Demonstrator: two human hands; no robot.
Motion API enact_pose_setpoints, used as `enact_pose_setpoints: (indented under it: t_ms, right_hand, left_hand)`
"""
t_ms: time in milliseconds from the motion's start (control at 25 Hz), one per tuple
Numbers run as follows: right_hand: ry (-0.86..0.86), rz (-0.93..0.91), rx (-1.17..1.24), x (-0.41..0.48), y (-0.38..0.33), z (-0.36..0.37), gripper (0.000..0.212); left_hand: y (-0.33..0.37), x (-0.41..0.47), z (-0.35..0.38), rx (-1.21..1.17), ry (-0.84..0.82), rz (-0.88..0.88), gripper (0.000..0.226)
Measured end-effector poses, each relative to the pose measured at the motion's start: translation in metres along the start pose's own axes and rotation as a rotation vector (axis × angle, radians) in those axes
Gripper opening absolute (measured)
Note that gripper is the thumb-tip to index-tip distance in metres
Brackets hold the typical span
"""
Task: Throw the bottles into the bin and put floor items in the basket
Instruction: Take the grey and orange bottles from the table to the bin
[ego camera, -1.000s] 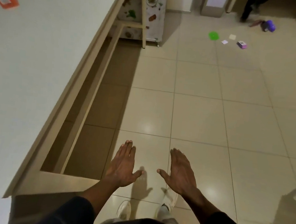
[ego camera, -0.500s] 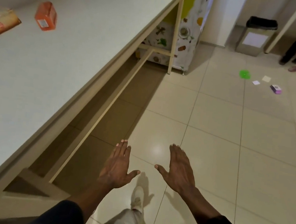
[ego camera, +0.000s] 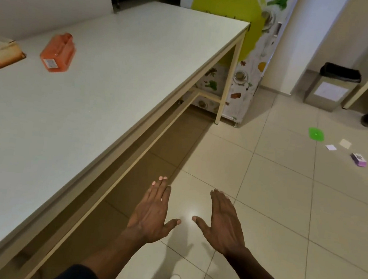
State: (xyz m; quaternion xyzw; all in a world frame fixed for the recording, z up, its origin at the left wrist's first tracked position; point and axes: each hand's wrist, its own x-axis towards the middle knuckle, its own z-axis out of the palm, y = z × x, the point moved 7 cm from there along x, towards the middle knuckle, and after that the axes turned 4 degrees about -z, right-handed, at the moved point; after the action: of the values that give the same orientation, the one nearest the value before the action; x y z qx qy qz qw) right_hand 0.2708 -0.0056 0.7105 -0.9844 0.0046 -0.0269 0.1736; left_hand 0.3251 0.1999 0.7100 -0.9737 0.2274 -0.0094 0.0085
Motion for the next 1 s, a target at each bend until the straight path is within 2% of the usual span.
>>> enact_pose_setpoints:
  t_ms: [80, 280, 600, 760, 1000]
  right_hand:
    - [0.001, -0.018, 0.018, 0.043, 0.002, -0.011, 0.096]
    - [0.048, -0.062, 0.092, 0.127, 0.004, -0.035, 0.089]
    - [0.059, -0.366, 0.231, 0.259, -0.023, -0.073, 0.082]
    - [0.040, -0.564, 0.276, 0.303, -0.063, -0.091, 0.080]
    - [0.013, -0.760, 0.384, 0.337, -0.136, -0.102, 0.080]
  left_hand:
    - [-0.004, 0.029, -0.009, 0.020, -0.026, -0.009, 0.111]
    - [-0.021, 0.077, -0.042, 0.032, 0.080, -0.114, 0.104]
    - [-0.058, 0.144, -0.111, 0.013, 0.229, -0.392, 0.099]
    - [-0.093, 0.139, -0.146, 0.014, 0.300, -0.620, 0.098]
    - [-0.150, 0.089, -0.180, 0.022, 0.365, -0.911, 0.098]
